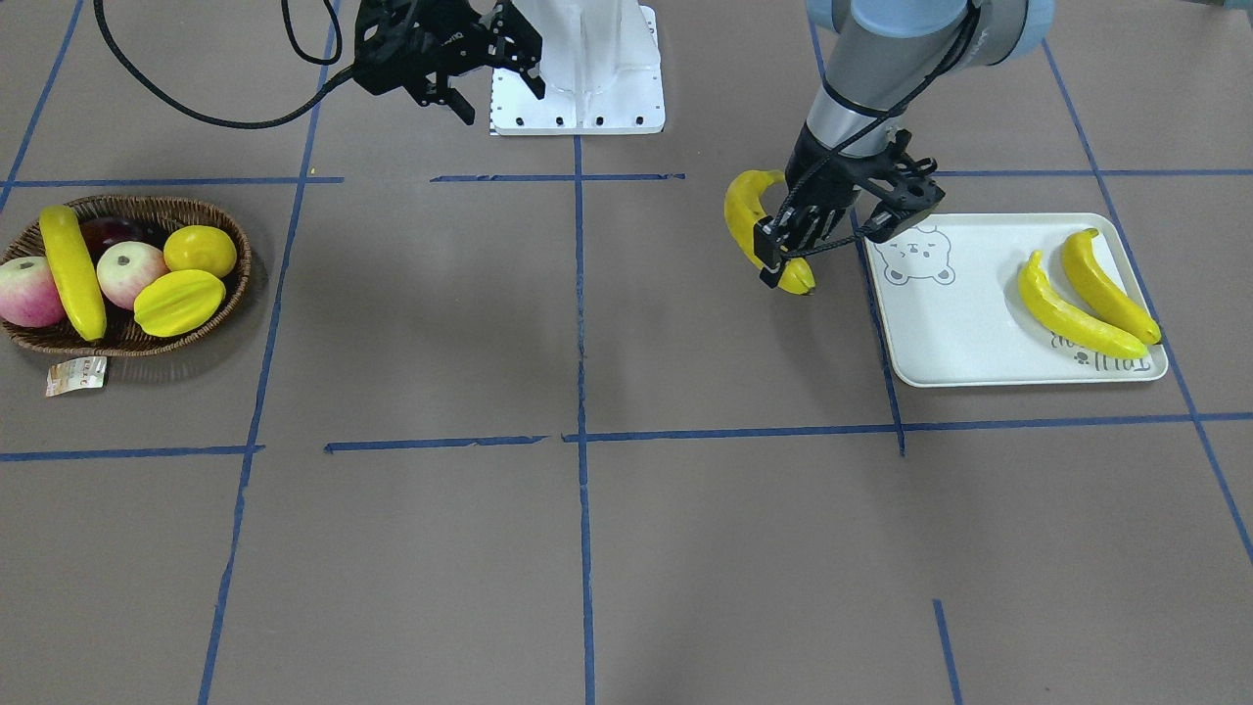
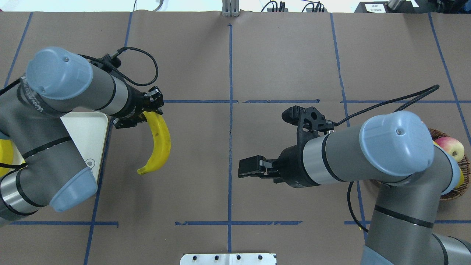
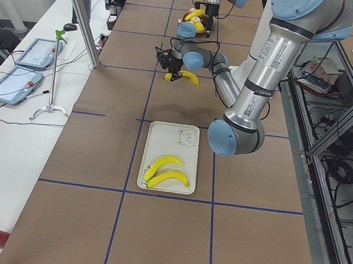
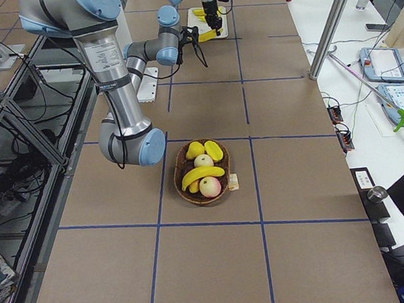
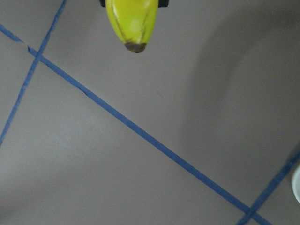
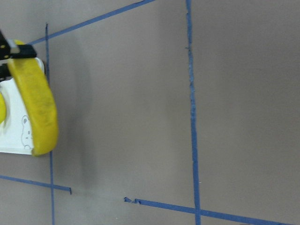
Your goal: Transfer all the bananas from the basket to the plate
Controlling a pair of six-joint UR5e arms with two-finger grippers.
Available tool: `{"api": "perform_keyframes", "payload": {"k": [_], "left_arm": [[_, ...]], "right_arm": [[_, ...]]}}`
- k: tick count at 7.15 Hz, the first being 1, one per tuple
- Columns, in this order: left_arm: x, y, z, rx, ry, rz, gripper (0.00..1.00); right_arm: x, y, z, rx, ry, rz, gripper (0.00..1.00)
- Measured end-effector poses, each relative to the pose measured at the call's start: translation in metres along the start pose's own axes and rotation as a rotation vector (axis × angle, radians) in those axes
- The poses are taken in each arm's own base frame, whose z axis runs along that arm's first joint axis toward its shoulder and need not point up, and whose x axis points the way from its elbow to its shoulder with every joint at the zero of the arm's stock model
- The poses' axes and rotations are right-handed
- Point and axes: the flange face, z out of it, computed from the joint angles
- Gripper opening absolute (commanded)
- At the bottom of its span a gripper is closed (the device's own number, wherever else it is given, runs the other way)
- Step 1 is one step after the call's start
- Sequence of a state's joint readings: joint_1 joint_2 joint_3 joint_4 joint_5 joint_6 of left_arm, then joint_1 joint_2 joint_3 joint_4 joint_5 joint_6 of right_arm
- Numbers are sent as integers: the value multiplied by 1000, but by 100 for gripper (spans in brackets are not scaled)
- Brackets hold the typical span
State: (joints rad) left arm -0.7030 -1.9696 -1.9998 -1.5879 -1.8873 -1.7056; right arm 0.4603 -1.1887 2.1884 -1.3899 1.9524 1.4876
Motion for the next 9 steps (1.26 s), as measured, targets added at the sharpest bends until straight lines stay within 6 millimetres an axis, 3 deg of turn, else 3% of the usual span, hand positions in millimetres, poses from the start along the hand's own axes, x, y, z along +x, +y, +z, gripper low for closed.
{"api": "perform_keyframes", "payload": {"k": [4,7,9], "left_arm": [[-64,-51,-4,72,-263,-70,0],[-98,-89,4,119,-253,-254,0],[-134,-138,25,138,-185,-341,0]], "right_arm": [[33,-36,-3,-2,225,-65,100],[68,-78,-34,-49,275,-117,100],[107,-103,-57,-68,292,-153,100]]}}
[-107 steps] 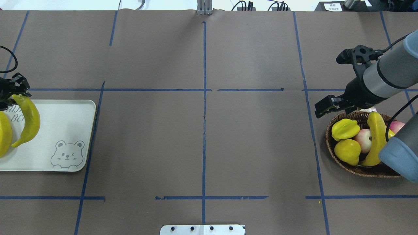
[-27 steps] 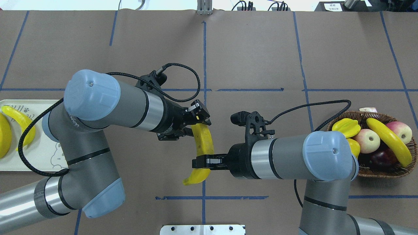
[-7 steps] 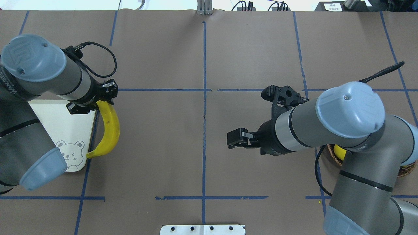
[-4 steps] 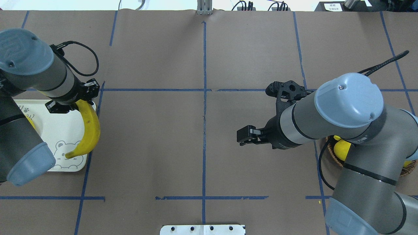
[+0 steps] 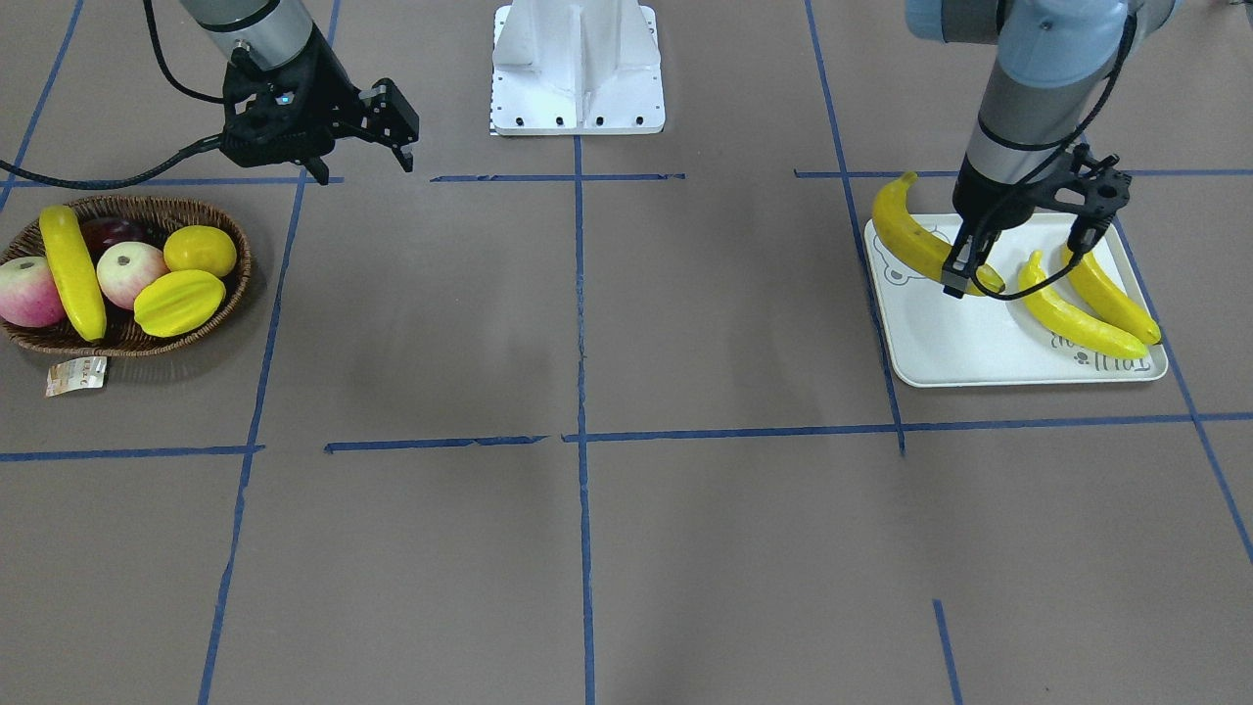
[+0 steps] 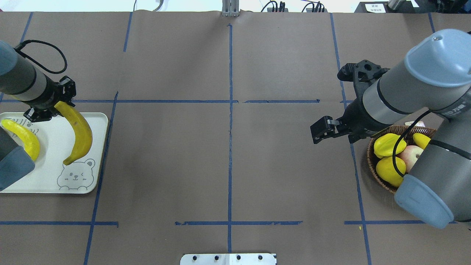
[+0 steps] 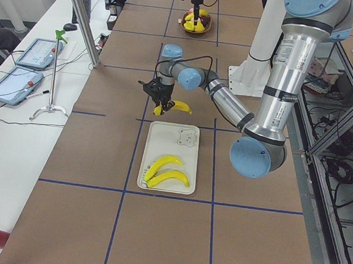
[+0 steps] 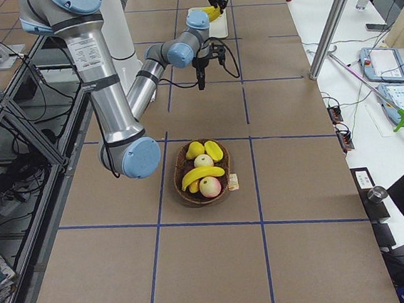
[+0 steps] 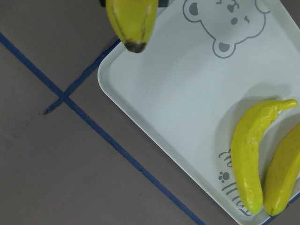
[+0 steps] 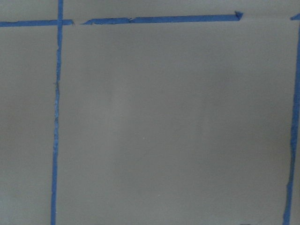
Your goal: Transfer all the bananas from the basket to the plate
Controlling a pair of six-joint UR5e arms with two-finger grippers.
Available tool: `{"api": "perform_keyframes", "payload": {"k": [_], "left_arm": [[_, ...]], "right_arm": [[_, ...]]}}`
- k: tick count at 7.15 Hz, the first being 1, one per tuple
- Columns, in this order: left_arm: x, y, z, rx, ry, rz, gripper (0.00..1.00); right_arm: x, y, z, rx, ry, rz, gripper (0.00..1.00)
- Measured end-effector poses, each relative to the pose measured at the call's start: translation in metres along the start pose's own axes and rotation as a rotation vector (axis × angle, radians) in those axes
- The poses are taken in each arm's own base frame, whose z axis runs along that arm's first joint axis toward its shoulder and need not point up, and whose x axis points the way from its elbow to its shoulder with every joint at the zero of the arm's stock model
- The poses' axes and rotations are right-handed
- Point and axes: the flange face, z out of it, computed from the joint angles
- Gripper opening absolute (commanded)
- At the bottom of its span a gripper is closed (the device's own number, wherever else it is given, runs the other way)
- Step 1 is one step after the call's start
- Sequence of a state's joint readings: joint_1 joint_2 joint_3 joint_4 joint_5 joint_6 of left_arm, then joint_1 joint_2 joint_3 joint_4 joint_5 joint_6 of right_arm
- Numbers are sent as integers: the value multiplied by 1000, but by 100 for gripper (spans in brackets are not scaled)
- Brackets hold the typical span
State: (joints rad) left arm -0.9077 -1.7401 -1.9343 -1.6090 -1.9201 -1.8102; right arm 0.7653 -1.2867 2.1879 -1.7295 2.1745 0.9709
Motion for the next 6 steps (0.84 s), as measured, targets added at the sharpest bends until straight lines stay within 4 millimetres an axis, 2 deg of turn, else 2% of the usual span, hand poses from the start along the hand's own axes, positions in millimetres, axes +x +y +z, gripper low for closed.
{"api": "perform_keyframes", "payload": {"k": [1,2,3,6], "left_arm": [[-9,-35,16,-9,26,-42,0],[-23,-66,33,-29,35,-78,1],[-40,-88,51,-41,40,-99,5],[-74,-122,105,-54,55,-182,31]], "right_arm": [[23,-4,-4,-8,9,-16,100],[35,-6,-5,-13,14,-28,100],[38,-5,-6,-13,14,-35,100],[37,-2,-11,-9,6,-47,100]]}}
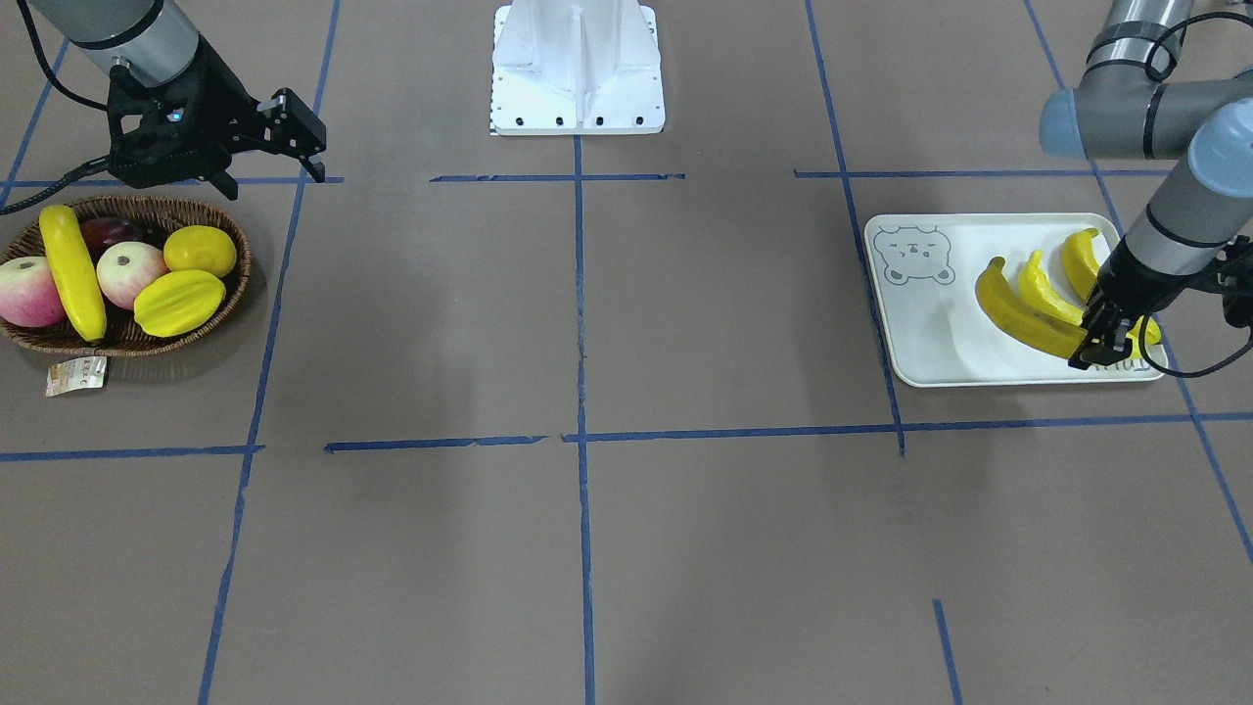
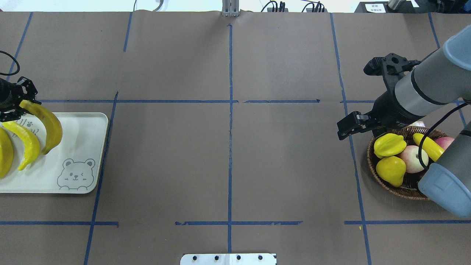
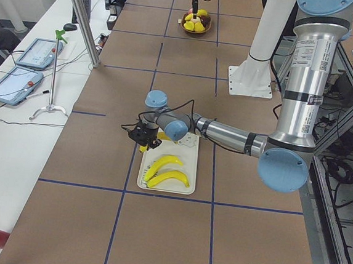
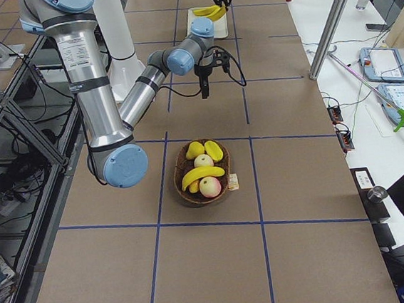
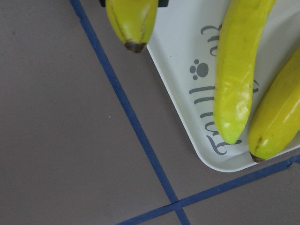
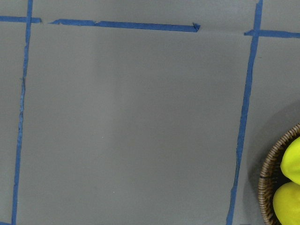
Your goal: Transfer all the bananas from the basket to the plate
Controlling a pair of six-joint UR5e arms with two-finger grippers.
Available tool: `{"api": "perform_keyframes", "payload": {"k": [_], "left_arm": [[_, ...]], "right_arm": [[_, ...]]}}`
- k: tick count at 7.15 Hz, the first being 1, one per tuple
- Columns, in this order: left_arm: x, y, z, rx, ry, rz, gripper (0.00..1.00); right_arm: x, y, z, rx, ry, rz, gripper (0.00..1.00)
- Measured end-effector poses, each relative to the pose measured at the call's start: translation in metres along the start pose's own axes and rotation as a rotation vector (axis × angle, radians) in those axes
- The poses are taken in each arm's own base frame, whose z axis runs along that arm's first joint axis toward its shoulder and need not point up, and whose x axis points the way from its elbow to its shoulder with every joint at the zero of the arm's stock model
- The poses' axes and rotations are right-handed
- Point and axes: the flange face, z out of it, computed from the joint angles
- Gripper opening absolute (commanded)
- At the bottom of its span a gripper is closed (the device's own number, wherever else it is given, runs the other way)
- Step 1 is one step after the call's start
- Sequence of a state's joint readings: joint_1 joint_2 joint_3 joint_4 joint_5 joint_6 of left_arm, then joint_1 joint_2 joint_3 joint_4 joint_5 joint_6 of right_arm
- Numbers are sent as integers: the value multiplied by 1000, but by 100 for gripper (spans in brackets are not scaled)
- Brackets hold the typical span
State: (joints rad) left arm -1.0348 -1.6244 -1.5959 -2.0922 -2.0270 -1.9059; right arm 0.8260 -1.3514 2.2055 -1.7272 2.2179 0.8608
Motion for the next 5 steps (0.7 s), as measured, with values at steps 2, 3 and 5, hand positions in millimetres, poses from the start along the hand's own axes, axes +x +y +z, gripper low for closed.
{"api": "perform_keyframes", "payload": {"k": [2,3,5], "left_arm": [[-16,-17,23,-10,26,5,70],[-26,-23,27,-12,28,8,100],[-47,-27,24,-34,35,17,100]], "right_arm": [[-2,2,-3,4,-5,-4,100],[-2,3,-5,7,-7,-6,100],[-3,3,-8,10,-10,-7,100]]}}
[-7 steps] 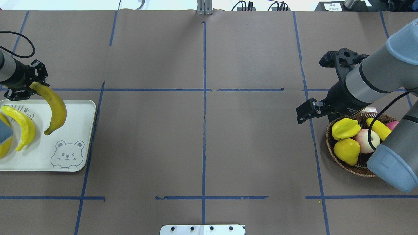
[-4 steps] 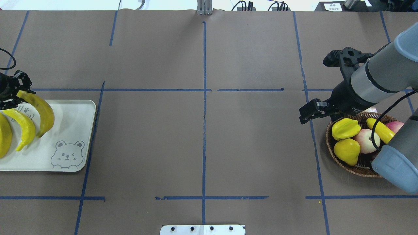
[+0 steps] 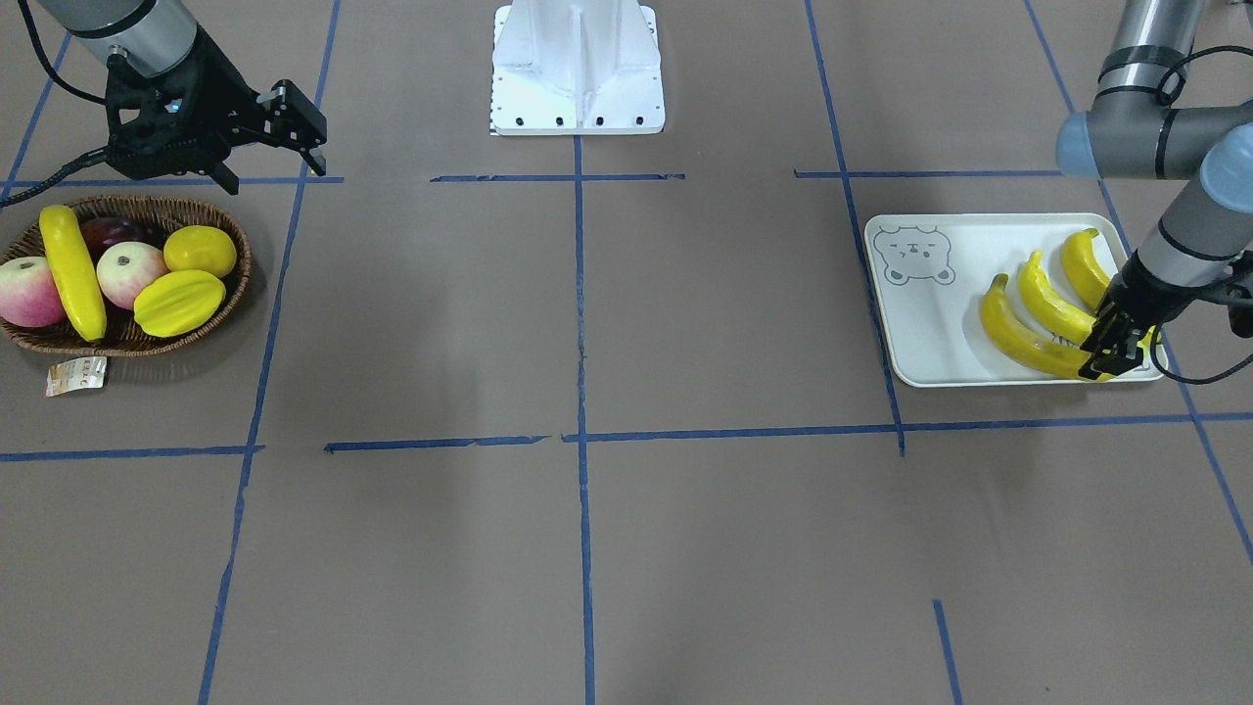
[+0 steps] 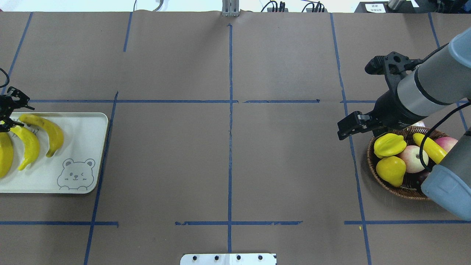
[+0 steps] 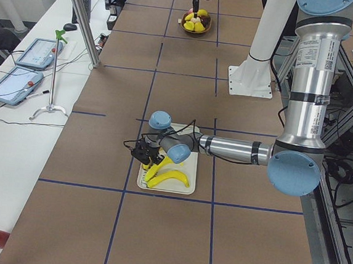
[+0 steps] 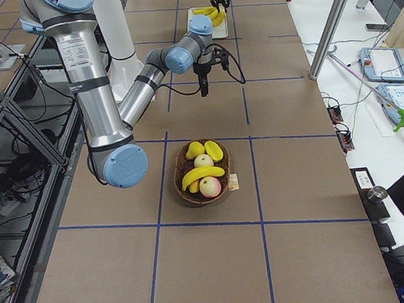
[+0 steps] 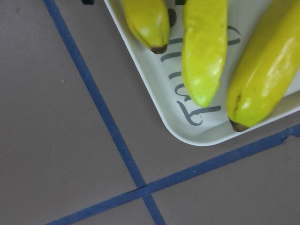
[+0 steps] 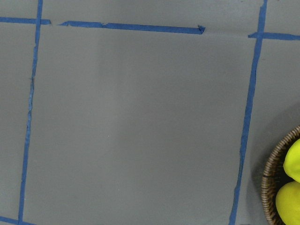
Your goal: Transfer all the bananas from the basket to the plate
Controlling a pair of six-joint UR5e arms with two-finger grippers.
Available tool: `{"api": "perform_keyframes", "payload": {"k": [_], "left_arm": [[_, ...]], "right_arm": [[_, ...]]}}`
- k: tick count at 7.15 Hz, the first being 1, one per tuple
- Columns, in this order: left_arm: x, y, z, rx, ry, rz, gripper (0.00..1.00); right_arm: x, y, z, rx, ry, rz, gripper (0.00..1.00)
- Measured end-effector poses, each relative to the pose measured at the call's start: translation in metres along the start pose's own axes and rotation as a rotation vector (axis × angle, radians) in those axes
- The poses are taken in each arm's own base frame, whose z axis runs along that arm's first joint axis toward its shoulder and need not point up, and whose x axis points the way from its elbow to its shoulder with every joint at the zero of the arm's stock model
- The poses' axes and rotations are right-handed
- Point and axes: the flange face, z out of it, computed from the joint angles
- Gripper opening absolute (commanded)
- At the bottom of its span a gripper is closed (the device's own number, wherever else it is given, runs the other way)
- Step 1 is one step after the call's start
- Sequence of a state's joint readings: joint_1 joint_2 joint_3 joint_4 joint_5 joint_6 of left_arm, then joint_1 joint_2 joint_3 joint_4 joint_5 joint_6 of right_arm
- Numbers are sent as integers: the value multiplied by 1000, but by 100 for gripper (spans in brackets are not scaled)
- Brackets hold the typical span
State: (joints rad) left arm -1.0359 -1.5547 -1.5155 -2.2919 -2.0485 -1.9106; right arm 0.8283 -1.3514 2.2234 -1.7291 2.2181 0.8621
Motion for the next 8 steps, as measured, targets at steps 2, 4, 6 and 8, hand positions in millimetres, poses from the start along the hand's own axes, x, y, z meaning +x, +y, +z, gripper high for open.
{"api": "perform_keyframes", "payload": {"k": [2,4,6,8], "left_arm": [[13,32,-35,-113,43,44,100],[42,80,-95,-185,156,126,100],[64,117,-137,-229,248,185,100],[104,176,-160,-287,333,272,100]], "right_arm": [[6,-3,-4,9,4,11,100],[27,-8,-7,18,27,8,100],[66,-8,-9,17,66,-41,100],[115,-7,-13,9,113,-109,100]]}}
